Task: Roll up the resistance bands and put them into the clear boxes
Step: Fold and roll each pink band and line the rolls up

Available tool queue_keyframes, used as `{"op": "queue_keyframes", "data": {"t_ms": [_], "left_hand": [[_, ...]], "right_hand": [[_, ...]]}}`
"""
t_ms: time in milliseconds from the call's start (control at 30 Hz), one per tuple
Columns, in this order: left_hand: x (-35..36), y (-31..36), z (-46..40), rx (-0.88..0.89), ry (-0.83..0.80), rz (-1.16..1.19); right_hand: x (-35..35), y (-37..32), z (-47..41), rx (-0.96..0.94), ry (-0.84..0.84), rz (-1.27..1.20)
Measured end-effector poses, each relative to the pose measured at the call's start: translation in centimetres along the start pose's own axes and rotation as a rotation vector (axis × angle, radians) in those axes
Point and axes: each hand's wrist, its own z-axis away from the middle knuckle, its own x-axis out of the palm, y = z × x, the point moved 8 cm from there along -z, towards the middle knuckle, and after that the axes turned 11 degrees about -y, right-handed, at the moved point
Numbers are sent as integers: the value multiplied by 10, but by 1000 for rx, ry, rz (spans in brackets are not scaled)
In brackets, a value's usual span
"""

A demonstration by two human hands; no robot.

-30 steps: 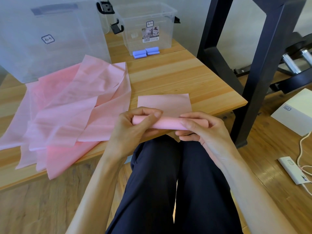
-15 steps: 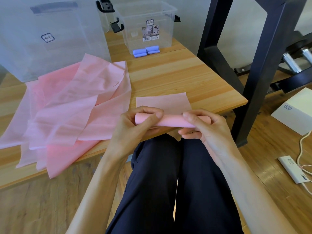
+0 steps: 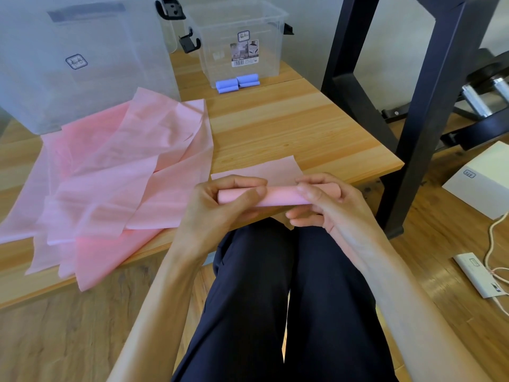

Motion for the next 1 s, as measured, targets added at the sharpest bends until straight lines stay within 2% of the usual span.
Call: {"op": "queue_keyframes", "data": {"t_ms": [133, 267, 433, 533, 733, 900, 1000], "left_hand": [[-1, 0, 0, -9, -18, 9], [3, 10, 3, 67, -54, -139], [0, 0, 2, -9, 8, 36], [1, 0, 2, -11, 10, 48], [-1, 12, 5, 103, 19, -189], [-2, -3, 3, -56, 9, 45], [-1, -1, 3, -42, -17, 48]], "right_hand": [[1, -5, 1, -43, -8, -8], [-2, -4, 2, -17, 52, -6], [3, -6, 1, -36, -20, -46], [2, -9, 3, -71, -12, -45], [0, -4, 3, -13, 30, -66], [4, -8, 5, -45, -27, -50], [3, -11, 6, -62, -24, -36]]}}
